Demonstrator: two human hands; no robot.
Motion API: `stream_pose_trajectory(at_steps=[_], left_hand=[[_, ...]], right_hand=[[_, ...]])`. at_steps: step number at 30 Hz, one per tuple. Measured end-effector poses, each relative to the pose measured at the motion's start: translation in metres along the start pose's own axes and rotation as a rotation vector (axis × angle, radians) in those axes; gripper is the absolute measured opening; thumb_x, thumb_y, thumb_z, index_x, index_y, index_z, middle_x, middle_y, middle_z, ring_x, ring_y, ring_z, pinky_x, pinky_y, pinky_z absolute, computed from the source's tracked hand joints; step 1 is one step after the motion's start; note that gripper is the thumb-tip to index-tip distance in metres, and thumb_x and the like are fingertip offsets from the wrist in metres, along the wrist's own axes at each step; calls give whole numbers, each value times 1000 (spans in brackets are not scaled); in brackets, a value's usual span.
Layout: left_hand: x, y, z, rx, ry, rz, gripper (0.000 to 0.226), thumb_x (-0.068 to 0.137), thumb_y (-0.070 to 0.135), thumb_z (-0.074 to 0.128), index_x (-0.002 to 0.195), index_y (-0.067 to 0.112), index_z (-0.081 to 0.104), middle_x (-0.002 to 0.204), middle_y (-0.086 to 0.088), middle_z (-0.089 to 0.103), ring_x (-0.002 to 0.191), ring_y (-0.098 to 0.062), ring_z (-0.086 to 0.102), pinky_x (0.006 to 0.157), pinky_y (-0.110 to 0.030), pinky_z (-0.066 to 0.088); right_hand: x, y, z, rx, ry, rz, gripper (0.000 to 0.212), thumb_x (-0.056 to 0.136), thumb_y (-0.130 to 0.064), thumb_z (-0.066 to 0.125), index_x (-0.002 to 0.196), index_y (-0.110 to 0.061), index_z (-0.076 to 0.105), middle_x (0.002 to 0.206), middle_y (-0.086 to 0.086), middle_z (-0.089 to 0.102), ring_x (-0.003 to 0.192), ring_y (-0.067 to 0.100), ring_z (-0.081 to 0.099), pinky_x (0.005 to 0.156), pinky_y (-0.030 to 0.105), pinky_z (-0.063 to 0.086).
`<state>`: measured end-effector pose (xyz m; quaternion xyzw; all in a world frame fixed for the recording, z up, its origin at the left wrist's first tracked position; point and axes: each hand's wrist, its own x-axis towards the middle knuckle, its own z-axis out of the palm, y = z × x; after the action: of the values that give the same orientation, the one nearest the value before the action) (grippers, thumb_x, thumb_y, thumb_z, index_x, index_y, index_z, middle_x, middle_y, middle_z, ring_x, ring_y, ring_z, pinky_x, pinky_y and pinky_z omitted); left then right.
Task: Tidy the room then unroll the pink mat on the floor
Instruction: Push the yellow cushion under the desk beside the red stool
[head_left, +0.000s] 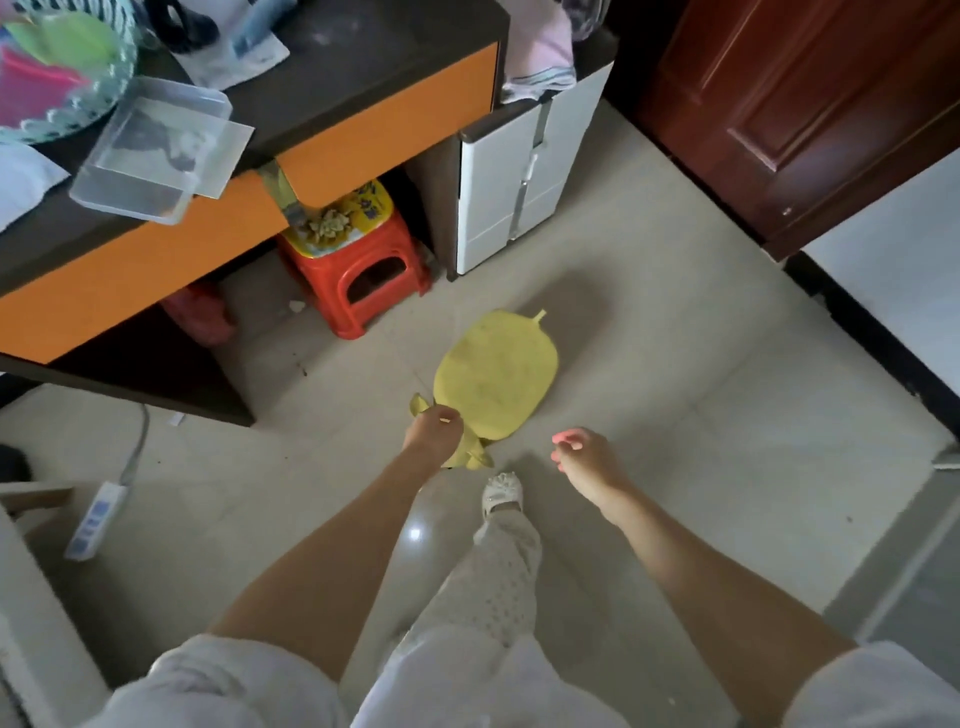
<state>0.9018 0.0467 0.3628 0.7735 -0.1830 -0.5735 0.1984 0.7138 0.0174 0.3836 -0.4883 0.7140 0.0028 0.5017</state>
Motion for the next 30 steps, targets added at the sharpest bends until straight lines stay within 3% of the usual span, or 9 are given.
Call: stream_pose_trajectory(at_steps=[3,5,8,12,16,19,23,27,30], left_hand=[[35,28,25,-23,12,-36,29,90,17,45,115,10,59,121,-22,62,115,-43,57,96,-50,47],[53,44,40,-20,28,-41,31,91,15,45,119,9,57,109,-19,64,101,-37,61,86,-41,49],[88,60,63,-92,41,-97,31,92,14,45,119,7,57,84,-8,56,82,-25,53,66,-28,41],[131,72,71,-206,116,-188,33,92,13,46,122,6,55,70,-5,51,77,-25,49,55,-27,36],[159,76,67,-178,233,-207,36,91,14,44,125,14,53,93,-13,61,84,-30,57,73,-29,44],[196,62,87,-162,324,-273,41,92,13,41,132,16,48,101,-11,62,84,-27,54,75,-27,42],[260,24,139,-68,345,-285,50,94,19,44,142,16,32,139,-15,47,114,-36,55,91,-38,46],[324,-19,194,205,262,-191,76,90,36,52,150,29,4,160,-4,0,147,-33,6,117,-49,21],[361,-48,223,465,238,-116,97,80,54,59,147,39,-10,158,-1,-21,146,-32,-18,117,-60,3]], right_hand=[[44,-12,-26,-95,-56,-11,29,90,-7,45,113,-1,61,117,20,66,108,33,62,86,31,45],[72,-15,-38,-146,-78,-22,29,90,-7,46,114,-2,61,119,19,66,104,29,63,84,29,44],[121,-24,-54,-293,-97,-37,33,91,-6,44,121,-3,56,127,15,61,115,27,58,93,29,42],[177,-41,-57,-431,-155,-68,37,92,-9,42,127,-6,51,132,13,58,122,28,53,98,29,40],[237,-62,-48,-554,-198,-163,37,91,-10,44,127,-7,51,127,16,60,120,30,54,96,31,41],[299,-58,-32,-740,-269,-305,41,88,-12,46,129,-10,51,129,16,58,123,33,51,99,36,42],[382,-35,-17,-1069,-285,-536,53,88,-25,53,139,-17,38,142,13,43,131,34,36,105,44,35],[469,-22,10,-1277,-258,-689,84,83,-44,61,149,-28,12,158,10,5,144,35,14,115,53,17],[525,-14,47,-1188,-305,-641,102,76,-49,68,149,-33,-1,160,8,-5,146,35,5,115,56,10]])
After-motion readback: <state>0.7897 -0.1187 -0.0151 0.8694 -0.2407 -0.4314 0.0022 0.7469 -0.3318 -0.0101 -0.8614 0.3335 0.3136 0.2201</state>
